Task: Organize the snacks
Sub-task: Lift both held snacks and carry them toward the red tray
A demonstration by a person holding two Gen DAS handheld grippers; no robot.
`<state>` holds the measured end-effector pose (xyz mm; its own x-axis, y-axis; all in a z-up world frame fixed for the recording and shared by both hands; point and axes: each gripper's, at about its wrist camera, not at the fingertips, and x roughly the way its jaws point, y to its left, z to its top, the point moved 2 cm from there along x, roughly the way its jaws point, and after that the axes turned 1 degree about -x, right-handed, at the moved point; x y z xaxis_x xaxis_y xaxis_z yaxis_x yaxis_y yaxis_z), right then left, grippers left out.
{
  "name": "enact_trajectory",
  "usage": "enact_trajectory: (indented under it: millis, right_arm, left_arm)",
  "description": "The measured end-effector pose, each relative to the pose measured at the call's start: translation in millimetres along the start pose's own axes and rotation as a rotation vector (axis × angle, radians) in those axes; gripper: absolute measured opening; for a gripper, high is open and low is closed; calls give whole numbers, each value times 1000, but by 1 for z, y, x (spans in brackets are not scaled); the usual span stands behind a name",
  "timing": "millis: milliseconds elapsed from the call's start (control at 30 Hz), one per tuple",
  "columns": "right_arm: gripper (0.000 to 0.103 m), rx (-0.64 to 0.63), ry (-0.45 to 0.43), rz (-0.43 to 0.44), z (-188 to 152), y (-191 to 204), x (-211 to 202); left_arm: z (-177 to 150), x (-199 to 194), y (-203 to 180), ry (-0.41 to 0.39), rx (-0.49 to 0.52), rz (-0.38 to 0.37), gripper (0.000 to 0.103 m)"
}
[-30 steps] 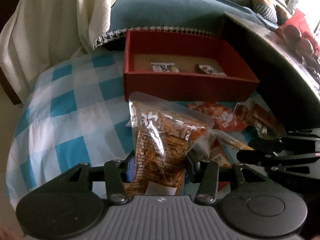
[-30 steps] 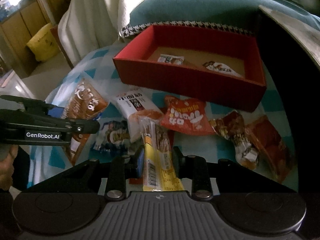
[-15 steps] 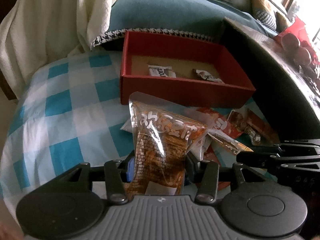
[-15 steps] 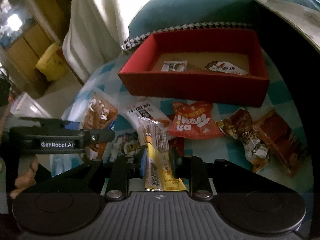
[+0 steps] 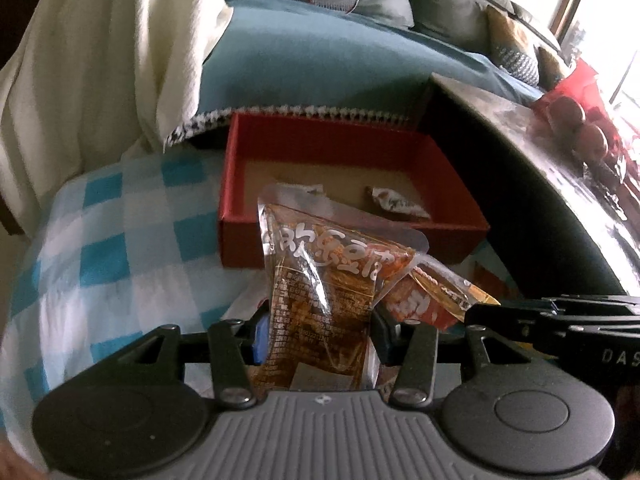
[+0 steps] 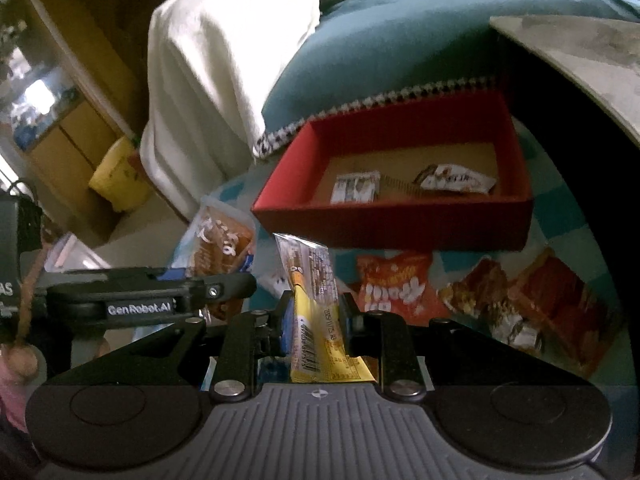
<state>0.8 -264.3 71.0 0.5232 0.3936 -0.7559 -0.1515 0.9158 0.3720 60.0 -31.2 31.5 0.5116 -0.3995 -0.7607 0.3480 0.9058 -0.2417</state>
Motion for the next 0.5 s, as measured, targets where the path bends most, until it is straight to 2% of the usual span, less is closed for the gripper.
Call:
enact_trajectory:
  millis: [500]
  right_arm:
    - [30, 40, -109, 3, 38, -13, -6]
  left_arm:
    - [43, 13, -23, -67, 40, -23, 42]
